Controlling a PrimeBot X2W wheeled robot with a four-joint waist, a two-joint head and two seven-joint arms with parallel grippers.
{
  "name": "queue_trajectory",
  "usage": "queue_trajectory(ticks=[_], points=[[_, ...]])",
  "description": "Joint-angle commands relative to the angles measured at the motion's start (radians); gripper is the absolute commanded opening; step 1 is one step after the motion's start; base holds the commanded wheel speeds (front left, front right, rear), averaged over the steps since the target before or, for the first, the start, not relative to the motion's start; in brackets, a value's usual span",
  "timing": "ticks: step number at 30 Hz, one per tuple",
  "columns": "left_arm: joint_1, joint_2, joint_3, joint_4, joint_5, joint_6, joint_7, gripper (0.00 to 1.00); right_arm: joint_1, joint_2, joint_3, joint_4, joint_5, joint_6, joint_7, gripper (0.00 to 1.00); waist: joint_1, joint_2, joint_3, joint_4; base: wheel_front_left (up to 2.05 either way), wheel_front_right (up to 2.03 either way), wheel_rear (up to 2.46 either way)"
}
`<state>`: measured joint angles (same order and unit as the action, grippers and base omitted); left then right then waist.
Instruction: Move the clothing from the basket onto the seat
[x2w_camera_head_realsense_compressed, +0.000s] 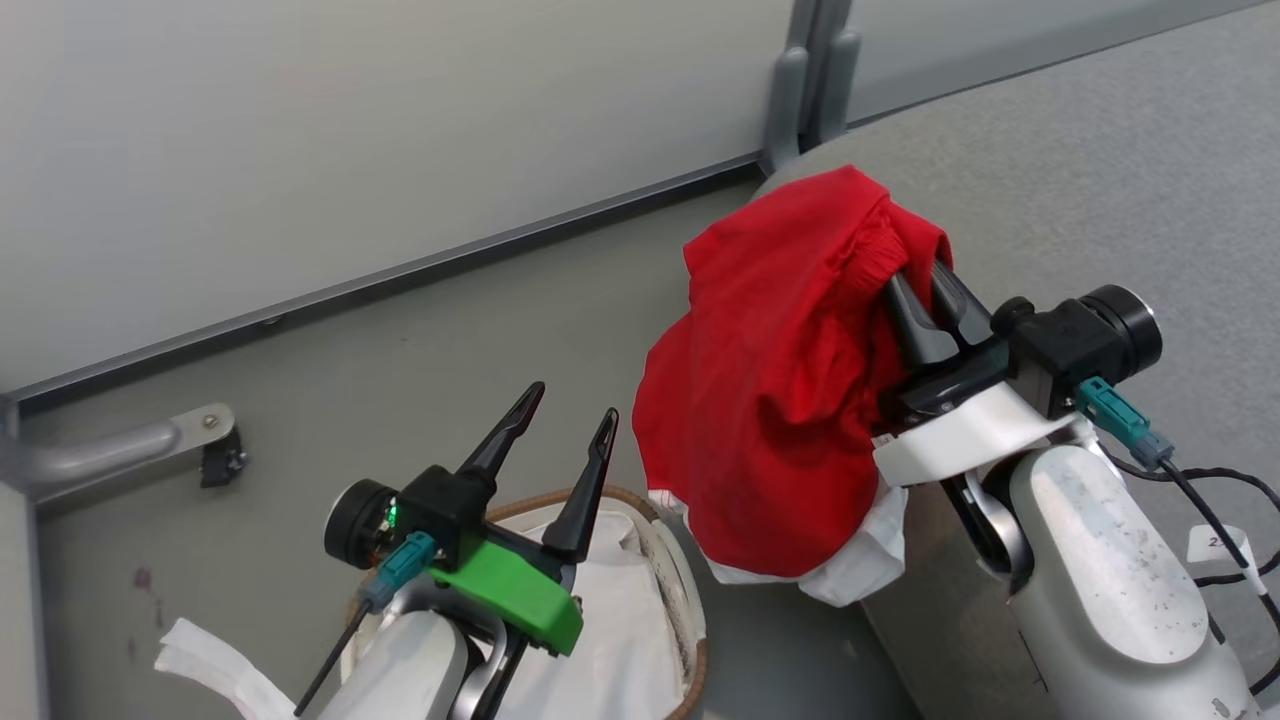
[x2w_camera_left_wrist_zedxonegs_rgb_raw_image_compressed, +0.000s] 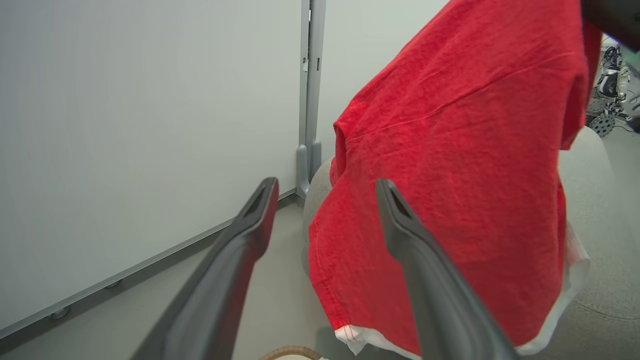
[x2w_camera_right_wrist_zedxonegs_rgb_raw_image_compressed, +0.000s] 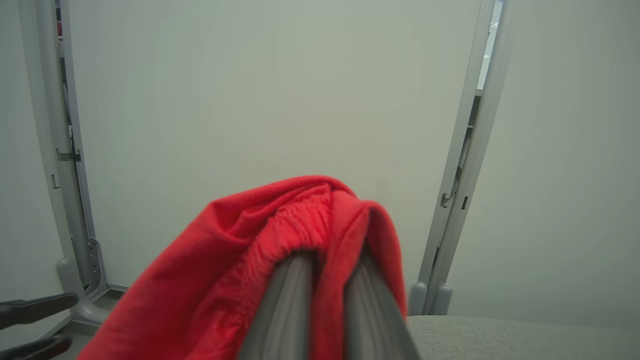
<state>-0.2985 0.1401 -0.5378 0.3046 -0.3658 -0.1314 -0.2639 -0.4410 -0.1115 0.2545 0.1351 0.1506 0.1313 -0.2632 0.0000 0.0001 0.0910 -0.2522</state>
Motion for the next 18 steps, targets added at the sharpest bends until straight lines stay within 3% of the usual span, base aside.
queue_trajectory(ticks=[1, 10, 18], points=[[-0.006, 0.000, 0.000, 0.002, 0.009, 0.002, -0.001, 1.00, -0.003, -0.006, -0.007, -0.006, -0.001, -0.001, -0.002, 0.00, 0.0000, -0.0001, 0.027, -0.102, 0.00, 0.00, 0.00], [-0.021, -0.006, -0.030, 0.010, 0.007, 0.002, -0.001, 1.00, 0.003, -0.010, -0.041, -0.008, -0.007, -0.001, -0.002, 0.00, 0.0000, -0.0001, 0.047, -0.196, 0.00, 0.00, 0.00], [-0.020, -0.002, -0.054, 0.012, 0.002, 0.002, -0.001, 1.00, -0.007, -0.010, -0.073, -0.004, -0.009, -0.001, -0.002, 0.00, 0.0000, -0.0001, 0.056, -0.191, 0.00, 0.00, 0.00]])
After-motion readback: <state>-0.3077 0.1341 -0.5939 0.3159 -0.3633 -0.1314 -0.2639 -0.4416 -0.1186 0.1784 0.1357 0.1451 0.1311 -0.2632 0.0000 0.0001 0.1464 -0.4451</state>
